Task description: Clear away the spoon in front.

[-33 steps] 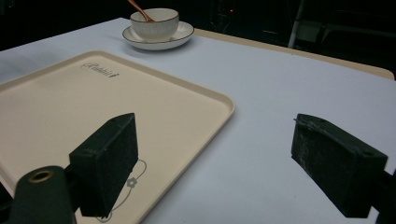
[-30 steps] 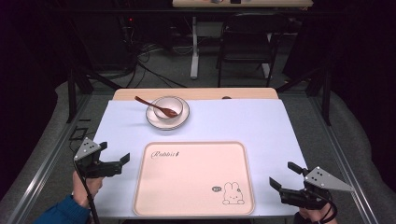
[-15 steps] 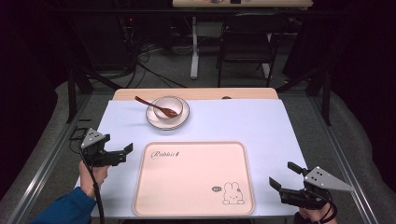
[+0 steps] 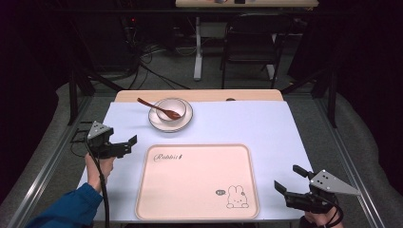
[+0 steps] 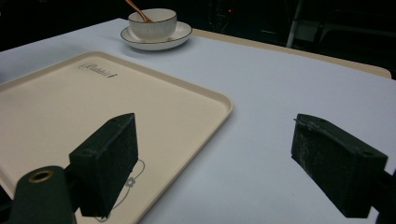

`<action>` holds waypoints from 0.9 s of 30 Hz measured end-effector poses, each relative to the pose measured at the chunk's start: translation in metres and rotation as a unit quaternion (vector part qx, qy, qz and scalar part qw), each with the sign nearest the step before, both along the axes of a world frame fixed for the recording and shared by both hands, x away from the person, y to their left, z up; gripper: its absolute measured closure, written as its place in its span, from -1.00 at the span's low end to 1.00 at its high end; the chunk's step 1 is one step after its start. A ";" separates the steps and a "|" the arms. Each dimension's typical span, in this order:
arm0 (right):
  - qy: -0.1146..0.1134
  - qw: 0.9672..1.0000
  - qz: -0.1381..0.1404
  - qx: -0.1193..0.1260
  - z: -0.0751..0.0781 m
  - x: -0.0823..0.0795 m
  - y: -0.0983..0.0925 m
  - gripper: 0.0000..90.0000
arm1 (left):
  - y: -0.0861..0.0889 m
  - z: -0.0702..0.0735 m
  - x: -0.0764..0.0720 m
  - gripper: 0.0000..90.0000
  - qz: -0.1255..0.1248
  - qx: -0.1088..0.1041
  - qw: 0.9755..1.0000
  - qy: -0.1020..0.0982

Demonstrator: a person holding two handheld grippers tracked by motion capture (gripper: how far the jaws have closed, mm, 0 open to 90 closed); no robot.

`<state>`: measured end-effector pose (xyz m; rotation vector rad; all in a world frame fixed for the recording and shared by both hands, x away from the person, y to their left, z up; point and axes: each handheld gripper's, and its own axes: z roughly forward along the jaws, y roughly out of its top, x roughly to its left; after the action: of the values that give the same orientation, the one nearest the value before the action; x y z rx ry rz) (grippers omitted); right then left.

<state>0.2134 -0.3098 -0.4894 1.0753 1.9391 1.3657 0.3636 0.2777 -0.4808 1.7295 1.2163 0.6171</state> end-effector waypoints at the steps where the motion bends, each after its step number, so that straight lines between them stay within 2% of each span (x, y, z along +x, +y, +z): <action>1: 0.000 1.000 0.000 0.000 0.000 0.000 0.000 -0.69 | 0.000 0.000 0.002 -0.99 0.001 -0.001 1.000 0.000; 10: 0.000 1.000 -0.001 0.000 0.000 0.000 -0.001 -0.69 | -0.002 0.003 0.020 -1.00 0.013 -0.008 1.000 -0.001; 17: 0.000 1.000 0.000 0.000 0.000 0.000 -0.001 -0.70 | -0.005 0.005 0.039 -1.00 0.023 -0.016 1.000 0.000; 27: 0.001 1.000 0.000 0.001 0.000 0.000 -0.001 -0.70 | -0.017 0.000 0.064 -1.00 0.026 -0.023 0.999 0.014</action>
<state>0.2136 -0.3105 -0.4896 1.0792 1.9395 1.3668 0.4280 0.2611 -0.4810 1.6777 1.2879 0.5932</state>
